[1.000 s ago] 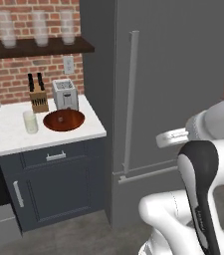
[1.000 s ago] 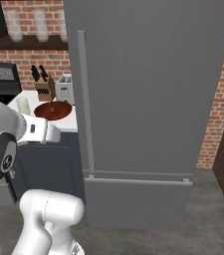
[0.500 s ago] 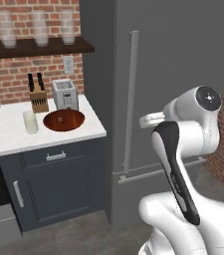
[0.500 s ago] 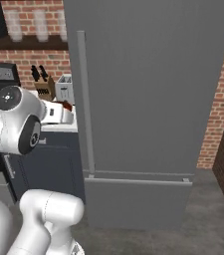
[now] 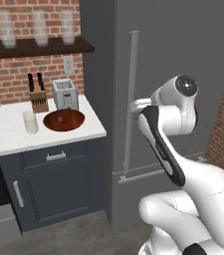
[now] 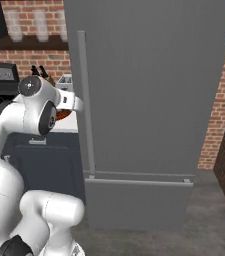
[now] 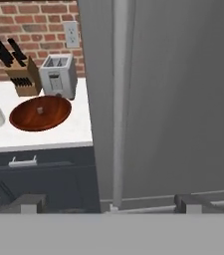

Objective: Grab a lemon wedge from the fridge and one ice cube from the ice bowl, and put them in the glass of lemonade.

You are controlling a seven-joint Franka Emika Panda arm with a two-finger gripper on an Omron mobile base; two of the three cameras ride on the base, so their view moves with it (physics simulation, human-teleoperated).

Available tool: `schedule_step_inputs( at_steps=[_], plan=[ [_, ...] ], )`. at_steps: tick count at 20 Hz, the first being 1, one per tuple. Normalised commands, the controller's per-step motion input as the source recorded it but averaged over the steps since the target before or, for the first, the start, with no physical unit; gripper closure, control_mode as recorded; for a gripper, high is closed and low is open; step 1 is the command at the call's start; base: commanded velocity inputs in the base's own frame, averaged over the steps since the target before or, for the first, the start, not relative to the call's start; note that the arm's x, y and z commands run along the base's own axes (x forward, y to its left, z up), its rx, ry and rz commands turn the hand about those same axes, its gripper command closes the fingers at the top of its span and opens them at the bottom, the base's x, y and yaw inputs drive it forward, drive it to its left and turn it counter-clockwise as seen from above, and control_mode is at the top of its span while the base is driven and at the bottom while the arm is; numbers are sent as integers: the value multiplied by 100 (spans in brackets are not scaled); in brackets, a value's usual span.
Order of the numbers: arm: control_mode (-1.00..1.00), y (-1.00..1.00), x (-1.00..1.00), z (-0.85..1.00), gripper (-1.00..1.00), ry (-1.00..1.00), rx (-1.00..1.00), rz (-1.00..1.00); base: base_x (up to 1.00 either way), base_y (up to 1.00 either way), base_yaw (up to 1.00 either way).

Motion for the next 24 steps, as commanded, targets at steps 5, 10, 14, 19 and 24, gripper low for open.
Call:
schedule_step_inputs(
  at_steps=[5,10,14,19,24],
  plan=[
    [-100,-2,49,15,-100,0,4,-2,0,0,0],
    [-100,-1,19,4,-100,-9,0,0,0,0,0],
    [-100,-2,23,0,-100,-12,0,0,0,0,0],
    [-100,-16,38,0,-100,-11,0,0,0,0,0],
    [-100,-21,59,0,-100,-3,0,0,0,0,0]
  ],
)
